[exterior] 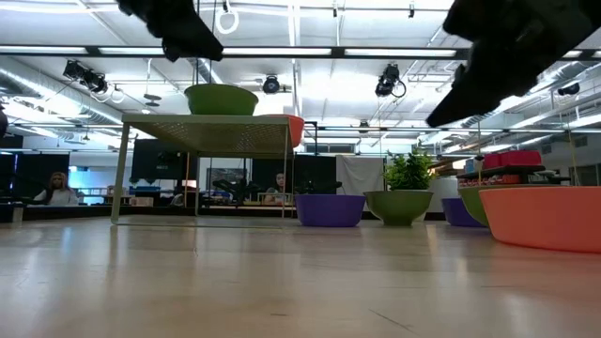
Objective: Pick & Place Mini bowls
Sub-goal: Stack the middle right white bowl on the other white bowl on the shelf
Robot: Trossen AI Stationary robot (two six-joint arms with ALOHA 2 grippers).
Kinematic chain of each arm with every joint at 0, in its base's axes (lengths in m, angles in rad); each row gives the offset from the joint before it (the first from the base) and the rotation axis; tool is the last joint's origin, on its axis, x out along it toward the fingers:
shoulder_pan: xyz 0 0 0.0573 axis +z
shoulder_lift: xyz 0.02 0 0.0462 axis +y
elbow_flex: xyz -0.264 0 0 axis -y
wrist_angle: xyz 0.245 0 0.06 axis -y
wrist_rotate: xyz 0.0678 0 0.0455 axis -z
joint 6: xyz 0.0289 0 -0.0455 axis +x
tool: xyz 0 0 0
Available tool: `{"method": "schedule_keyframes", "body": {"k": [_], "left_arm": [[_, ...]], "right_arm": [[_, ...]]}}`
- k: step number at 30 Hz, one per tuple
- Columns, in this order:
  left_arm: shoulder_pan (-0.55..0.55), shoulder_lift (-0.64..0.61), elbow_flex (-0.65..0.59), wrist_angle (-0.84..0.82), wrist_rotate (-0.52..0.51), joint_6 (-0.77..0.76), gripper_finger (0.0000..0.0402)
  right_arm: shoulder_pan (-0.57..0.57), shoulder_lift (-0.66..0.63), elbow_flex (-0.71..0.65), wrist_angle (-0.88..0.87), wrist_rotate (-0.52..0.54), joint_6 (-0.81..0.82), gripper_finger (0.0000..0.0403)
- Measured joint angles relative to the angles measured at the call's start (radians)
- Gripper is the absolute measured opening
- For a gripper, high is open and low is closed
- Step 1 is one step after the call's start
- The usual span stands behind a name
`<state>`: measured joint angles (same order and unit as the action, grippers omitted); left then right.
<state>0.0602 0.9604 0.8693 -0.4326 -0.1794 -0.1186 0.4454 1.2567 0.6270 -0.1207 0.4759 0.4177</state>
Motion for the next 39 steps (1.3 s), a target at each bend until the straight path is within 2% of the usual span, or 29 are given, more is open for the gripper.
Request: {"method": "schedule_keyframes", "body": {"k": [4, 10, 13, 16, 20, 24, 28, 32, 39], "left_arm": [[-0.14, -0.022, -0.139, 0.179, -0.045, -0.064, 0.0108], [-0.301, 0.004, -0.213, 0.315, -0.079, -0.113, 0.0108], [-0.36, 0.013, -0.214, 0.334, -0.106, -0.111, 0.0108], [-0.397, 0.016, -0.214, 0.332, -0.145, -0.101, 0.0108], [-0.414, 0.016, -0.214, 0.333, -0.188, -0.098, 0.0107], [-0.414, 0.016, -0.214, 0.331, -0.193, -0.095, 0.0107], [-0.414, 0.016, -0.214, 0.33, -0.194, -0.092, 0.0107], [-0.414, 0.016, -0.214, 0.33, -0.194, -0.093, 0.0108], [-0.413, 0.017, -0.214, 0.332, -0.194, -0.07, 0.0108]], "right_arm": [[-0.006, -0.114, 0.0, -0.109, -0.066, 0.0, 0.0058], [-0.039, -0.226, 0.002, -0.342, -0.127, 0.286, 0.0069], [-0.057, -0.216, 0.002, -0.484, -0.14, 0.402, 0.0095], [-0.09, -0.178, 0.002, -0.547, -0.137, 0.465, 0.013], [-0.134, -0.111, 0.002, -0.494, -0.138, 0.426, 0.0173], [-0.177, -0.042, 0.002, -0.443, -0.166, 0.368, 0.0189], [-0.201, 0.015, 0.002, -0.425, -0.182, 0.359, 0.0179], [-0.215, 0.054, 0.002, -0.427, -0.181, 0.346, 0.0151], [-0.212, 0.068, 0.002, -0.419, -0.187, 0.257, 0.0056]]}}
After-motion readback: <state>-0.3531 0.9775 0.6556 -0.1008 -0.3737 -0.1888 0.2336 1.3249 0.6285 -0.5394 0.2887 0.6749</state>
